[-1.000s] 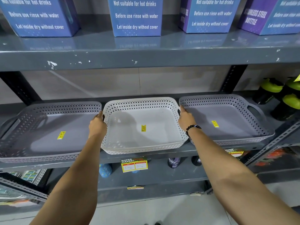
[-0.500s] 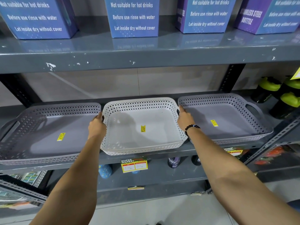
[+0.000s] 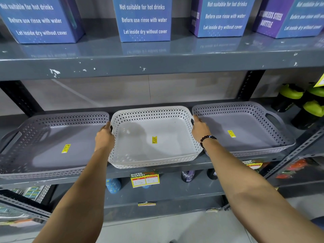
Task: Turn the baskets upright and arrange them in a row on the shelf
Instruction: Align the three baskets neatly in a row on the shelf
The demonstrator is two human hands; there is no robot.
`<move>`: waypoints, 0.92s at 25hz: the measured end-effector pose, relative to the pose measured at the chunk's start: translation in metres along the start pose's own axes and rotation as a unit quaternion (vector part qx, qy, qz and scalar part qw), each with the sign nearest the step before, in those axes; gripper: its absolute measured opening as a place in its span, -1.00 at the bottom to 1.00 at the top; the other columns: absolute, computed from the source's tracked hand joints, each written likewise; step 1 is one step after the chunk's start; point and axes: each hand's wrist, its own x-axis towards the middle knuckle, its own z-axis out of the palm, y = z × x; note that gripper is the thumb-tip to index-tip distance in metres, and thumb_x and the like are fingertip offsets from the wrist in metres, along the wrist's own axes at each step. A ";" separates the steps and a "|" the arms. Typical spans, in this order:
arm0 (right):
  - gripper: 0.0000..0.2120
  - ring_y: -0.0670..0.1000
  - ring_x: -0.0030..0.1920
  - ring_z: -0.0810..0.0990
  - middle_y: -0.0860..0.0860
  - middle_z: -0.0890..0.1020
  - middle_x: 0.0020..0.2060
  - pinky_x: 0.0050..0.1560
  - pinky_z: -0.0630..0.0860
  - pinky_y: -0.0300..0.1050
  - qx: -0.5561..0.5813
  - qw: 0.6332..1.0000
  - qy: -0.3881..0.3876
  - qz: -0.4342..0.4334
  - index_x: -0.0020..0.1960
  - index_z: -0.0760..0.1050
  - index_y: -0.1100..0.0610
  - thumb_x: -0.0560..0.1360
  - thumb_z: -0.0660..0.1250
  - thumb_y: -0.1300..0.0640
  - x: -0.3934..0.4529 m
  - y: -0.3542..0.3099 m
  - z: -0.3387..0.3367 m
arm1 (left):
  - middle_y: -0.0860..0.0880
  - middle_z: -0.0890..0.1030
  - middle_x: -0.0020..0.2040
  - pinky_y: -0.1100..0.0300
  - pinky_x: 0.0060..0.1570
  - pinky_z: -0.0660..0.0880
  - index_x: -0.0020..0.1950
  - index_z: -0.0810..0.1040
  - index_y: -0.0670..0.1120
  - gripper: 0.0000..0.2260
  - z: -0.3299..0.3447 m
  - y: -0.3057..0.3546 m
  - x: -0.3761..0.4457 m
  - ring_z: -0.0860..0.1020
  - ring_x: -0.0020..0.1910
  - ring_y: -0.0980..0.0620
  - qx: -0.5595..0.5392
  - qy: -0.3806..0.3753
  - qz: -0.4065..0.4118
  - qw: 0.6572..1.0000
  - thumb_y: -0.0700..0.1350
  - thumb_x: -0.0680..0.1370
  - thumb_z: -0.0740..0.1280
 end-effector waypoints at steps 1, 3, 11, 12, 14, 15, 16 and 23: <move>-0.47 0.28 0.07 0.59 0.34 0.53 0.17 -0.01 0.54 0.03 -0.001 1.000 0.000 0.000 0.49 0.10 0.27 0.54 0.08 0.41 0.000 0.000 0.000 | -0.31 0.49 0.30 -0.10 0.12 0.45 0.49 0.27 -0.13 -0.54 0.000 0.000 0.000 0.47 0.20 -0.33 0.000 0.000 0.000 1.000 -0.37 0.60 0.02; -0.47 0.28 0.06 0.59 0.34 0.53 0.17 -0.02 0.54 0.02 0.001 1.000 0.001 -0.001 0.49 0.10 0.27 0.54 0.09 0.41 0.000 0.000 0.000 | -0.31 0.48 0.31 -0.10 0.14 0.45 0.49 0.27 -0.12 -0.54 0.000 0.000 0.000 0.46 0.21 -0.33 -0.005 0.001 -0.003 1.000 -0.36 0.60 0.02; -0.48 0.27 0.03 0.61 0.36 0.56 0.11 -0.03 0.55 0.01 0.002 1.000 -0.002 0.000 0.49 0.10 0.27 0.55 0.08 0.42 -0.002 0.000 -0.001 | -0.32 0.49 0.28 -0.12 0.11 0.47 0.45 0.30 -0.14 -0.56 -0.001 0.002 -0.002 0.48 0.18 -0.33 -0.003 0.003 0.000 1.000 -0.38 0.59 0.01; -0.48 0.27 0.03 0.61 0.36 0.57 0.10 -0.03 0.55 0.01 0.002 1.000 -0.003 0.000 0.49 0.09 0.27 0.55 0.08 0.42 -0.002 0.000 -0.001 | -0.32 0.49 0.29 -0.12 0.11 0.47 0.46 0.30 -0.13 -0.55 -0.001 0.001 -0.002 0.48 0.17 -0.33 -0.004 0.002 -0.001 1.000 -0.37 0.59 0.01; -0.48 0.27 0.02 0.61 0.35 0.57 0.10 -0.03 0.55 0.00 0.005 1.000 -0.004 0.000 0.49 0.09 0.27 0.55 0.08 0.41 -0.002 0.000 -0.002 | -0.32 0.49 0.29 -0.12 0.11 0.48 0.47 0.29 -0.12 -0.55 -0.001 0.001 -0.002 0.49 0.16 -0.33 -0.008 0.000 -0.004 1.000 -0.37 0.60 0.01; -0.47 0.26 0.02 0.62 0.35 0.57 0.10 -0.03 0.55 0.00 0.006 1.000 -0.005 0.000 0.49 0.09 0.26 0.55 0.08 0.41 -0.002 0.000 -0.002 | -0.31 0.49 0.29 -0.12 0.11 0.48 0.48 0.28 -0.11 -0.54 -0.001 0.001 -0.002 0.49 0.16 -0.33 -0.010 0.000 -0.006 1.000 -0.36 0.60 0.01; -0.47 0.26 0.03 0.62 0.35 0.57 0.10 -0.03 0.55 -0.01 0.005 1.000 -0.005 0.001 0.49 0.09 0.27 0.55 0.08 0.42 -0.003 0.000 -0.002 | -0.31 0.49 0.30 -0.12 0.11 0.48 0.48 0.28 -0.10 -0.54 -0.001 0.001 -0.002 0.49 0.16 -0.33 -0.012 0.000 -0.008 1.000 -0.36 0.60 0.01; -0.47 0.14 -0.14 0.54 0.35 0.56 0.11 -0.02 0.55 0.01 0.011 1.000 -0.006 0.002 0.49 0.08 0.27 0.55 0.08 0.42 -0.002 0.000 -0.002 | -0.32 0.50 0.28 -0.10 0.13 0.46 0.46 0.29 -0.13 -0.55 -0.001 0.001 -0.001 0.48 0.19 -0.32 0.002 -0.004 -0.001 1.000 -0.38 0.59 0.02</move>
